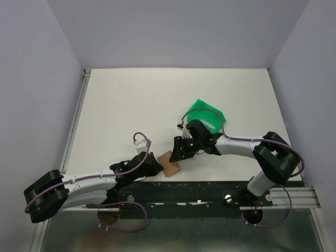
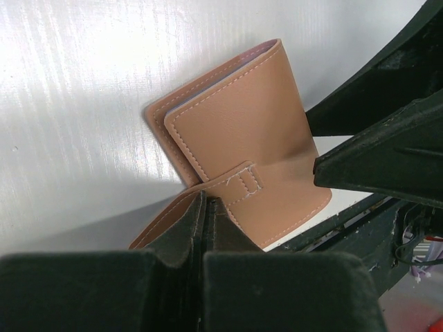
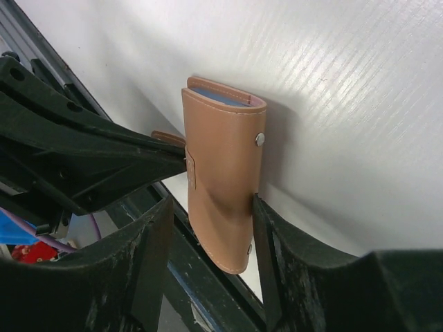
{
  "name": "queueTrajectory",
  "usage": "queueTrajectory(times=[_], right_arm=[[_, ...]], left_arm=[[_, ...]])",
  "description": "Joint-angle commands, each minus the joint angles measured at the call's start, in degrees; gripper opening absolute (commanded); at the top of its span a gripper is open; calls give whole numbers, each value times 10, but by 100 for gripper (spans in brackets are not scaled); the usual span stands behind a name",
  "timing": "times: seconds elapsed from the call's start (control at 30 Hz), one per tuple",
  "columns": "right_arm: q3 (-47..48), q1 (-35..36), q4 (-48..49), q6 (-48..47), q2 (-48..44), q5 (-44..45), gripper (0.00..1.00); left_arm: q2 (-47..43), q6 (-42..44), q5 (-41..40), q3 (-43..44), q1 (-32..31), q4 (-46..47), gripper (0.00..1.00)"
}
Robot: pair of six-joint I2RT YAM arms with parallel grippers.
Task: Put the credit cards into the card holder
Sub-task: Close the card holder at the corner of the board.
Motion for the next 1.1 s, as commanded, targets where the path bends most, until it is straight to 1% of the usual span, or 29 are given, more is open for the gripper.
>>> queueTrajectory(times=[0.0, 0.27, 0.37, 0.47, 0.63, 0.73, 0.87, 1.07], right_arm=[[-4, -2, 40, 9, 18, -44, 57], [1, 0, 37, 11, 43, -53, 52], [7, -1, 5, 1, 36, -16, 52], [7, -1, -38, -9, 17, 27, 55], [6, -1, -65, -15, 0, 73, 56], [8, -1, -56, -14, 12, 54, 56], [3, -1, -5, -2, 31, -5, 56], [-3, -1, 61, 28, 53, -65, 51]], left_arm=[[16, 0, -17, -21, -1, -37, 0], [38, -2, -12, -21, -1, -24, 0], [46, -3, -11, -19, -1, -19, 0], [50, -3, -10, -19, -1, -17, 0], [53, -3, -9, -18, -1, -14, 0], [52, -3, -9, -18, -1, -14, 0], [53, -3, -9, -16, -1, -17, 0], [52, -3, -10, -17, -1, -17, 0]])
